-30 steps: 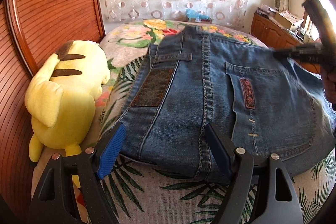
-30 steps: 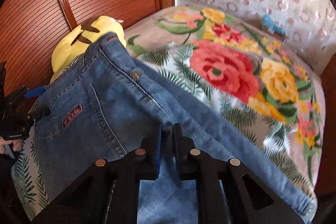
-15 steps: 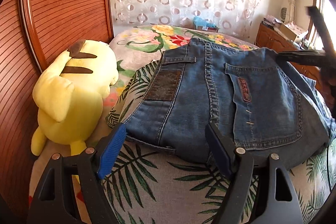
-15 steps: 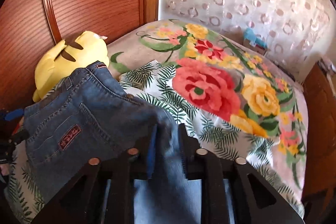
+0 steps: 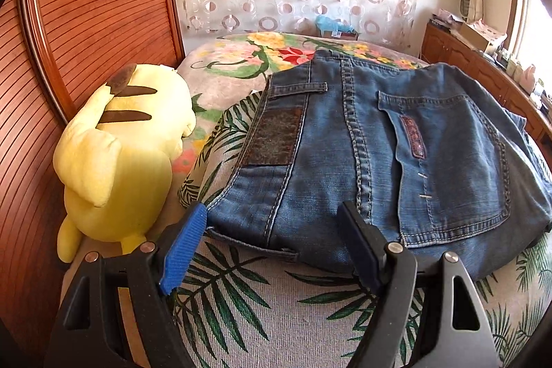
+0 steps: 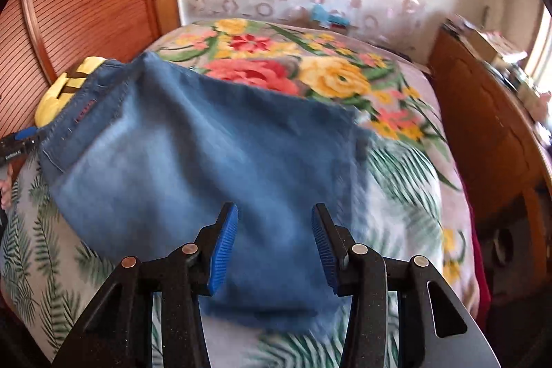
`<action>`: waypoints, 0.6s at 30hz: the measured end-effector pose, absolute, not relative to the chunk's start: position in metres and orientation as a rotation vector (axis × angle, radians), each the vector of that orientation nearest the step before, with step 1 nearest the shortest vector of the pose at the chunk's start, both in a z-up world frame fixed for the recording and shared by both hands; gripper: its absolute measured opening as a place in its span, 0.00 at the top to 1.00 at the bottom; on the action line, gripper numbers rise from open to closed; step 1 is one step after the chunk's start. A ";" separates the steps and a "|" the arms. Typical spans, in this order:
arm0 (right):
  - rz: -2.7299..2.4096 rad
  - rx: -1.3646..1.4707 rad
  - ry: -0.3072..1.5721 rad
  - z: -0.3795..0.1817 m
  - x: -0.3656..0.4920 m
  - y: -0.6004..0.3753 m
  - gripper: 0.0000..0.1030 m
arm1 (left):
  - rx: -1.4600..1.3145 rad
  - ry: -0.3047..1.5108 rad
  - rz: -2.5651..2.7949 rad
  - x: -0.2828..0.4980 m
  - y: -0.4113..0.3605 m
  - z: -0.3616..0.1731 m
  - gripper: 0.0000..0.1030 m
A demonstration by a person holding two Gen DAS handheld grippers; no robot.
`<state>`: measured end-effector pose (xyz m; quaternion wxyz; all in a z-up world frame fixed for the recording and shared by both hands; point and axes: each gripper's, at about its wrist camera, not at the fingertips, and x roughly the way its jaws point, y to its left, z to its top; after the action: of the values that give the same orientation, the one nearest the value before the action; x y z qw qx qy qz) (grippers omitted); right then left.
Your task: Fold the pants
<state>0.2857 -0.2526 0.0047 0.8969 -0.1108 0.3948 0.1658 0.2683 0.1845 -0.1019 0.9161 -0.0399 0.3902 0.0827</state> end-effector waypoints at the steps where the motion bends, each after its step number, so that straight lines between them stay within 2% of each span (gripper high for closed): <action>1: 0.322 -0.218 0.824 0.001 0.281 -0.260 0.55 | -0.081 0.805 0.170 0.269 0.185 -0.102 0.23; 7: 0.236 -0.079 0.865 -0.023 0.272 -0.282 0.54 | -0.065 0.816 0.173 0.270 0.184 -0.103 0.23; 9: 0.227 -0.038 0.870 -0.030 0.275 -0.285 0.47 | -0.065 0.821 0.175 0.270 0.185 -0.103 0.23; 18: 0.161 -0.027 0.892 -0.037 0.266 -0.292 0.45 | -0.122 0.840 0.184 0.267 0.196 -0.108 0.23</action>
<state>0.2659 -0.2919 -0.0369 0.8990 -0.0130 0.4308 0.0779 0.2667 0.1960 -0.1080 0.9073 -0.0593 0.4067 0.0891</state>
